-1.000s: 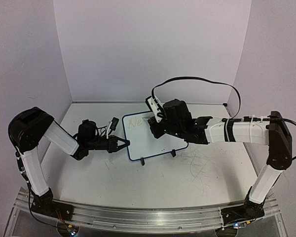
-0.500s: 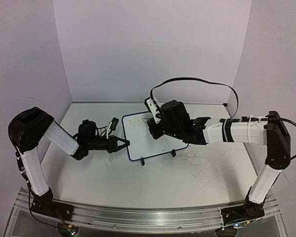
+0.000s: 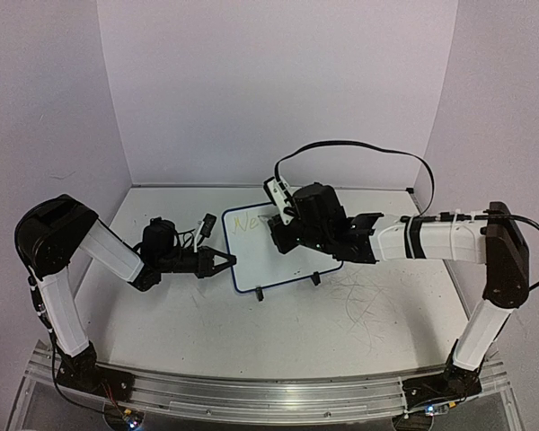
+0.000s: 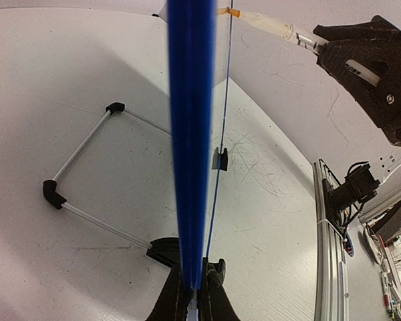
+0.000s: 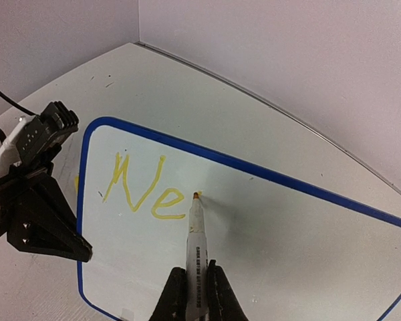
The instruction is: Write a sentence on the whiteboard
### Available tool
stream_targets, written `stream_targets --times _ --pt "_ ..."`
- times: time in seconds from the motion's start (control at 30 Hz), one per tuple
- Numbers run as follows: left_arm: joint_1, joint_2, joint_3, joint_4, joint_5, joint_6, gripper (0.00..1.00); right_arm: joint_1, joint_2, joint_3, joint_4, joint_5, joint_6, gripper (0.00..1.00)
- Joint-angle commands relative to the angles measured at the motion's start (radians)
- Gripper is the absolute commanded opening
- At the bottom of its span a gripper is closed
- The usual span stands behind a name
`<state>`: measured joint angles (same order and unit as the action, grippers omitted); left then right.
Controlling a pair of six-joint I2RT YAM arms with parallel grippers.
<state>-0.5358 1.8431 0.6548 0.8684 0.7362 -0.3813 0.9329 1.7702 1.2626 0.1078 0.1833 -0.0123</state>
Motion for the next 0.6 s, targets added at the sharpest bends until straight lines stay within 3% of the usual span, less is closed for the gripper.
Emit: stream_targets --times 0.0,0.57 --pt "0.001 -0.028 0.025 -0.046 -0.029 0.035 0.0 -0.001 -0.021 -0.027 -0.022 0.026 0.042 0.0" --pt "0.0 -0.03 0.028 -0.056 -0.027 0.036 0.0 -0.001 -0.056 -0.088 -0.025 0.012 0.075 0.0"
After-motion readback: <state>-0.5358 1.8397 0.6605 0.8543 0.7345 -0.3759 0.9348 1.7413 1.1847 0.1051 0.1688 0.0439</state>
